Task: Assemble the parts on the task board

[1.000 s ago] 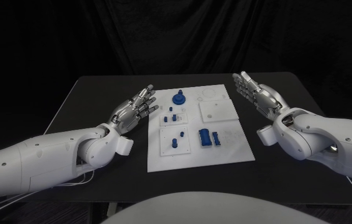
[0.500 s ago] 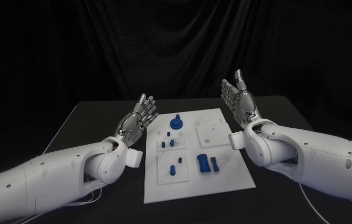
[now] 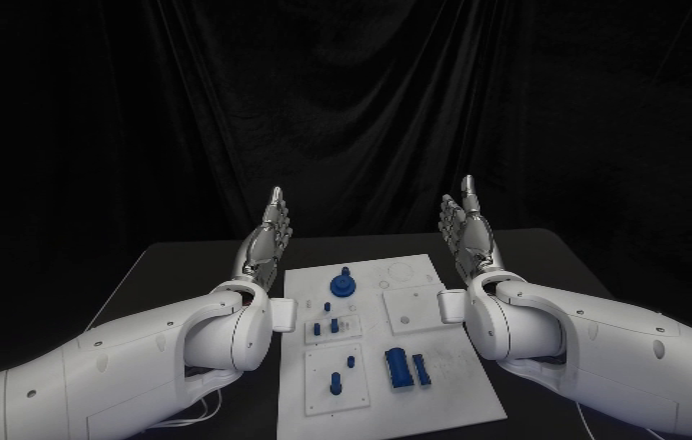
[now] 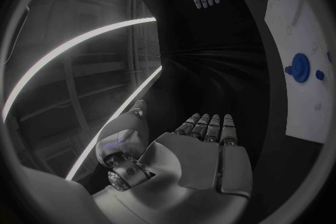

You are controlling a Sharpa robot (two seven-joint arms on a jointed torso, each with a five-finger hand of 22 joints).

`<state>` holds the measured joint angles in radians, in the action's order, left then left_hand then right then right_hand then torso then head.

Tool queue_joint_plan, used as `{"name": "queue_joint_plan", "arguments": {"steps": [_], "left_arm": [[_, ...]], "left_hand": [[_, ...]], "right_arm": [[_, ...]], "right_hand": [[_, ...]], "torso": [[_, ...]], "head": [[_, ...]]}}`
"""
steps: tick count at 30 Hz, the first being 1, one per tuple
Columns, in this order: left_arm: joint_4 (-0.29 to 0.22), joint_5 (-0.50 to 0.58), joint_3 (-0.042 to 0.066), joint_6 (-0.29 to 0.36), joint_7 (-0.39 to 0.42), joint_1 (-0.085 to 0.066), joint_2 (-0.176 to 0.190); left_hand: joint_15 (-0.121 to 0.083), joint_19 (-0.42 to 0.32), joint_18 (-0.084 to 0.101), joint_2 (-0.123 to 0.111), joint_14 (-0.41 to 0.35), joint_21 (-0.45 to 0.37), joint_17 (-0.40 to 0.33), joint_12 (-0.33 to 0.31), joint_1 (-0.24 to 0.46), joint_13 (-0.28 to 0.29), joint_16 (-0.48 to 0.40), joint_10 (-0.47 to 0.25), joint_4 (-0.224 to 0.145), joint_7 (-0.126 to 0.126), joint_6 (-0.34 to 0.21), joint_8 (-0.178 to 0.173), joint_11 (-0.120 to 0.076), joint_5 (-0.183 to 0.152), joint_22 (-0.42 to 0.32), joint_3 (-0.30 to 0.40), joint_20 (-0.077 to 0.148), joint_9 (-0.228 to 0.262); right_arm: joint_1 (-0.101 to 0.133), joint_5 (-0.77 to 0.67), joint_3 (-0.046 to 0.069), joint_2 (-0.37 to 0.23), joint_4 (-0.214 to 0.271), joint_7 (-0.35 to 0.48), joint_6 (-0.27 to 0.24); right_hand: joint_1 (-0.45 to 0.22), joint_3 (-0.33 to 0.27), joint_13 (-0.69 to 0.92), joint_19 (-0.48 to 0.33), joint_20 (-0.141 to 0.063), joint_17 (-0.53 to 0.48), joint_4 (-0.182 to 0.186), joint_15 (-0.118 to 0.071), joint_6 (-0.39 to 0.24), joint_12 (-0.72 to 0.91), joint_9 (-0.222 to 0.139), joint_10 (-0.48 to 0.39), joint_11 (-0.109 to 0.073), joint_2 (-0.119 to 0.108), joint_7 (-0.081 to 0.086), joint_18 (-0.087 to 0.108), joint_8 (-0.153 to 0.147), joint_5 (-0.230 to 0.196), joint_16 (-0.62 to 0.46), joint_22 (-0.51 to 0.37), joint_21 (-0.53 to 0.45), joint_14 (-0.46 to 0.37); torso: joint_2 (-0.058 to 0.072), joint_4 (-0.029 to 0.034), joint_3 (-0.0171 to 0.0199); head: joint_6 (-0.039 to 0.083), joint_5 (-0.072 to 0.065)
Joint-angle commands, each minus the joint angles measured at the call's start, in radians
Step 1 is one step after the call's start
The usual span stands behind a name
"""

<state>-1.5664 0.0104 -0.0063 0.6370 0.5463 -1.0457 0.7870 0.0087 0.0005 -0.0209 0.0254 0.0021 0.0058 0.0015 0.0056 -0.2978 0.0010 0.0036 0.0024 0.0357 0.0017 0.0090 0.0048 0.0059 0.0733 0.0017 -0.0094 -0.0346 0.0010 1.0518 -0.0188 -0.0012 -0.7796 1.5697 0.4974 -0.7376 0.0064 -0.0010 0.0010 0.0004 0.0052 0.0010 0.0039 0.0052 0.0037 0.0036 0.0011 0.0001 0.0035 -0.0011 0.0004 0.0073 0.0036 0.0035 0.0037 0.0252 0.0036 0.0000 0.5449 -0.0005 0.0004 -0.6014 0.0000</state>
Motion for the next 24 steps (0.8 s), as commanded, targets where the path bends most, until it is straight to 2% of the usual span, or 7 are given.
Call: {"name": "queue_joint_plan", "arguments": {"steps": [1,16,18,19,24], "left_arm": [[-0.003,-0.010,0.005,0.129,-0.026,-0.004,-0.006],[-0.004,-0.010,0.006,0.133,-0.026,-0.004,-0.007],[-0.004,-0.010,0.006,0.133,-0.026,-0.004,-0.007],[-0.004,-0.010,0.006,0.133,-0.026,-0.004,-0.007],[-0.004,-0.010,0.006,0.133,-0.026,-0.004,-0.007]], "left_hand": [[-0.009,0.000,0.021,-0.025,-0.002,-0.006,-0.001,-0.006,0.098,-0.001,-0.004,-0.002,-0.036,-0.002,-0.009,-0.005,-0.006,-0.073,-0.002,0.009,0.035,-0.001],[-0.009,0.000,0.021,-0.025,-0.002,-0.006,-0.001,-0.006,0.192,-0.001,-0.004,-0.002,-0.036,-0.002,-0.009,-0.005,-0.006,-0.073,-0.002,0.009,0.035,-0.001],[-0.009,0.000,0.021,-0.025,-0.002,-0.006,-0.001,-0.006,0.228,-0.001,-0.004,-0.002,-0.036,-0.002,-0.009,-0.005,-0.006,-0.073,-0.002,0.009,0.035,-0.001],[-0.009,0.000,0.021,-0.025,-0.002,-0.006,-0.001,-0.006,0.298,-0.001,-0.004,-0.002,-0.036,-0.002,-0.009,-0.005,-0.006,-0.073,-0.002,0.009,0.035,-0.001],[-0.009,0.000,0.021,-0.025,-0.002,-0.006,-0.001,-0.006,0.298,-0.001,-0.004,-0.002,-0.036,-0.002,-0.009,-0.005,-0.006,-0.073,-0.002,0.009,0.035,-0.001]], "right_arm": [[-0.002,0.019,0.001,0.000,0.000,0.023,-0.032],[-0.002,0.019,0.001,0.000,0.000,0.023,-0.032],[-0.002,0.019,0.001,0.000,0.000,0.023,-0.032],[-0.002,0.019,0.001,0.000,0.000,0.023,-0.032],[-0.002,0.019,0.001,0.000,0.000,0.023,-0.032]], "right_hand": [[-0.006,0.001,-0.001,0.000,-0.005,-0.001,-0.004,-0.005,-0.004,-0.004,-0.001,0.000,-0.003,0.001,0.000,-0.007,-0.004,-0.004,-0.004,-0.025,-0.004,0.000],[-0.006,0.001,-0.001,0.000,-0.005,-0.001,-0.004,-0.005,-0.004,-0.004,-0.001,0.000,-0.003,0.001,0.000,-0.007,-0.004,-0.004,-0.004,-0.025,-0.004,0.000],[-0.006,0.001,-0.001,0.000,-0.005,-0.001,-0.004,-0.005,-0.004,-0.004,-0.001,0.000,-0.003,0.001,0.000,-0.007,-0.004,-0.004,-0.004,-0.025,-0.004,0.000],[-0.006,0.001,-0.001,0.000,-0.005,-0.001,-0.004,-0.005,-0.004,-0.004,-0.001,0.000,-0.003,0.001,0.000,-0.007,-0.004,-0.004,-0.004,-0.025,-0.004,0.000],[-0.006,0.001,-0.001,0.000,-0.005,-0.001,-0.004,-0.005,-0.004,-0.004,-0.001,0.000,-0.003,0.001,0.000,-0.007,-0.004,-0.004,-0.004,-0.025,-0.004,0.000]], "torso": [[-0.001,0.0005,-0.0004],[-0.001,0.0005,-0.0004],[-0.001,0.0005,-0.0004],[-0.001,0.0005,-0.0004],[-0.001,0.0005,-0.0004]], "head": [[0.001,0.000],[0.001,0.000],[0.001,0.000],[0.001,0.000],[0.001,0.000]]}}
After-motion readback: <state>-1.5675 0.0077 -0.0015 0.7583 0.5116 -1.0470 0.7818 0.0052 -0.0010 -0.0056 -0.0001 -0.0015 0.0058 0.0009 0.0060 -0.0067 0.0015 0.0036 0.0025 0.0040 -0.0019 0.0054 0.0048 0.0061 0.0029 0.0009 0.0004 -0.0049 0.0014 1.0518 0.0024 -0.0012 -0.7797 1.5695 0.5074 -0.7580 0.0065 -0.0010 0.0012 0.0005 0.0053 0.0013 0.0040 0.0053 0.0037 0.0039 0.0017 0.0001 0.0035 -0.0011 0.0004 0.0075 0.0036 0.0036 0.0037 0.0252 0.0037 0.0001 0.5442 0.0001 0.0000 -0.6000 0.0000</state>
